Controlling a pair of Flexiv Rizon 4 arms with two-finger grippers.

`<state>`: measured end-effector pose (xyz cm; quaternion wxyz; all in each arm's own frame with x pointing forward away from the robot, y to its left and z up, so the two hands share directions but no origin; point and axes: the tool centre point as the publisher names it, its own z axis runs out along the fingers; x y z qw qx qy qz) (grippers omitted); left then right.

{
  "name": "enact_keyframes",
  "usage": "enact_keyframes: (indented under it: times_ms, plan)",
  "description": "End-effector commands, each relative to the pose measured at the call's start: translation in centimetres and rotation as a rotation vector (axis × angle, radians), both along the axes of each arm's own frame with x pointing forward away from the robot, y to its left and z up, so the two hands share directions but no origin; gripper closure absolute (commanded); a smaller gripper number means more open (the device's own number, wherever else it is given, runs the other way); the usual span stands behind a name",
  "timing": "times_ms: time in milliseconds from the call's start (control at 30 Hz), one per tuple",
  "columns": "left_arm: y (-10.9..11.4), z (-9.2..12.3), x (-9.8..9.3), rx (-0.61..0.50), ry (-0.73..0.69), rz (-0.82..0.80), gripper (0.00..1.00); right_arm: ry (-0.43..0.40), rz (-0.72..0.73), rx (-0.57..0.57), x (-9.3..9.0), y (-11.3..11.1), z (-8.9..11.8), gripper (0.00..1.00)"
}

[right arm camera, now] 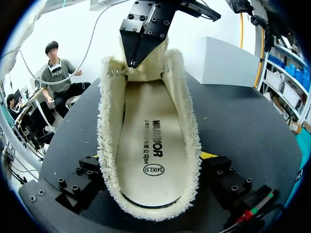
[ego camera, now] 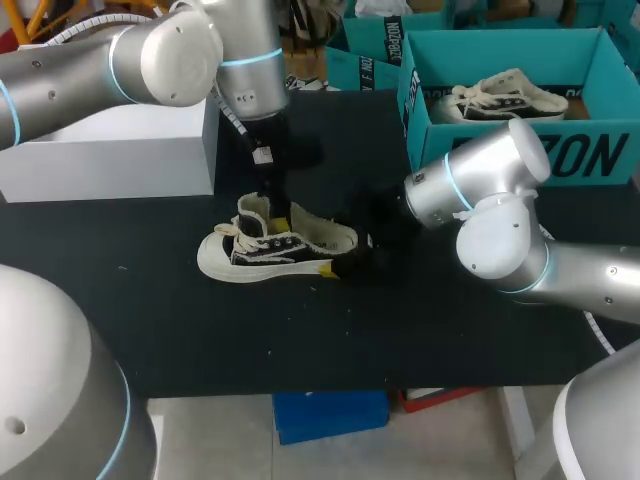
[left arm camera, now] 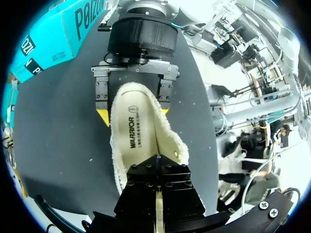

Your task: Take the shoe out of the shoebox, open the shoe tongue, remove and reinsert the insole, then place the shoe into the shoebox

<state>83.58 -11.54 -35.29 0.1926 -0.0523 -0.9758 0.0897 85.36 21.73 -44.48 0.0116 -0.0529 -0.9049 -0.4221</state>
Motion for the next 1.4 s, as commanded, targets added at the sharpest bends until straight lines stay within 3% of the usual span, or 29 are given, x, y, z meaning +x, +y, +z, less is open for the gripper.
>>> enact_keyframes:
  times_ms: [33,433,1400]
  plan:
    - [0.0,-1.1,0.2,0.004,0.011,0.003,1.0,0.0,-0.002,-0.001,0.0,0.1,-0.1,1.0]
    - [-0.5,-1.9,0.2,0.01,0.033,0.005,1.0,0.0,-0.002,-0.001,0.0,0.1,-0.1,1.0]
    - [-1.8,-4.9,-2.1,0.062,0.072,0.023,1.0,0.0,-0.002,-0.001,0.0,0.1,-0.1,1.0]
